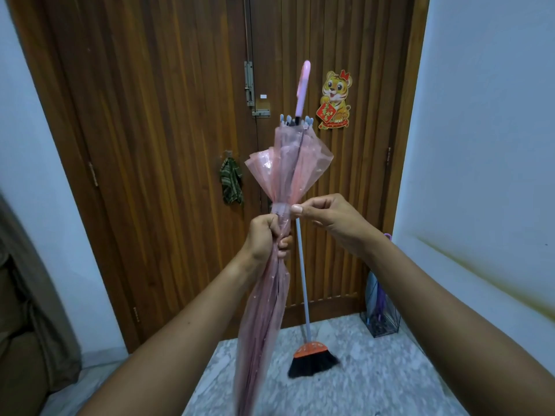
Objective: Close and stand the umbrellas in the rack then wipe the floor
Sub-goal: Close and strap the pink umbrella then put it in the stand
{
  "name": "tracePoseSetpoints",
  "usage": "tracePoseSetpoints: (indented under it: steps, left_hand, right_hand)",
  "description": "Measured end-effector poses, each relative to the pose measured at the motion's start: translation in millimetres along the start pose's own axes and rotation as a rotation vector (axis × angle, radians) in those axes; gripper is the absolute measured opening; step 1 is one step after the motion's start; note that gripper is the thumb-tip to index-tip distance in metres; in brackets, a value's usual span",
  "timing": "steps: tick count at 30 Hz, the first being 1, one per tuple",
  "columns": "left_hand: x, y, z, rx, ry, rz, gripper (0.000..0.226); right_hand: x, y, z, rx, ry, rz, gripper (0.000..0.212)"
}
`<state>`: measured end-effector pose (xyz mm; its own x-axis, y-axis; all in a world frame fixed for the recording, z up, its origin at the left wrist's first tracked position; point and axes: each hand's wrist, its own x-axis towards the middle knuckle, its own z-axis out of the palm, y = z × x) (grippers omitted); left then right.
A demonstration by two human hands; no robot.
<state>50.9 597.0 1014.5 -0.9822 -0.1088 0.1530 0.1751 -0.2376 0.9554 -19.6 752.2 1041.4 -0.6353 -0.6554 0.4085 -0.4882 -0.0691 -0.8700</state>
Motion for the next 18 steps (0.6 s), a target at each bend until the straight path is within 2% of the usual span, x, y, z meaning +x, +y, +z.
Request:
tracePoseSetpoints:
  steps: [3, 6, 9, 11, 15, 18]
  left_hand:
    - [-3.8, 4.8, -5.2, -0.148, -0.230, -0.092, 0.023]
    - [-5.5, 8.4, -10.7, -0.141, -0.381, -0.142, 0.032]
    - [-10.2, 10.1, -10.7, -0.102, -0.333, -0.130, 0.040]
    - [-11.3, 10.8, -9.1, -0.089, -0.265, -0.079, 0.045]
    - [-4.9, 9.6, -7.3, 0.143, -0.078, 0.091, 0.054]
    - [-6.2, 9.3, -8.1, 0.189, -0.024, 0.131, 0.044]
  right_hand:
    - [-0.6, -4.8, -2.0, 0.038, 0.027, -0.012, 0.019]
    - [-1.2, -9.3, -3.2, 0.066, -0.024, -0.008, 0.009]
    - [-1.5, -12.6, -2.1, 0.127, -0.079, -0.006, 0.006]
    - [-1.7, -14.5, -0.9, 0.136, -0.029, -0.024, 0.010]
    - [0.5, -14.3, 0.1, 0.067, 0.136, -0.051, 0.015]
    - [2.9, -15.8, -1.7, 0.027, 0.150, -0.031, 0.013]
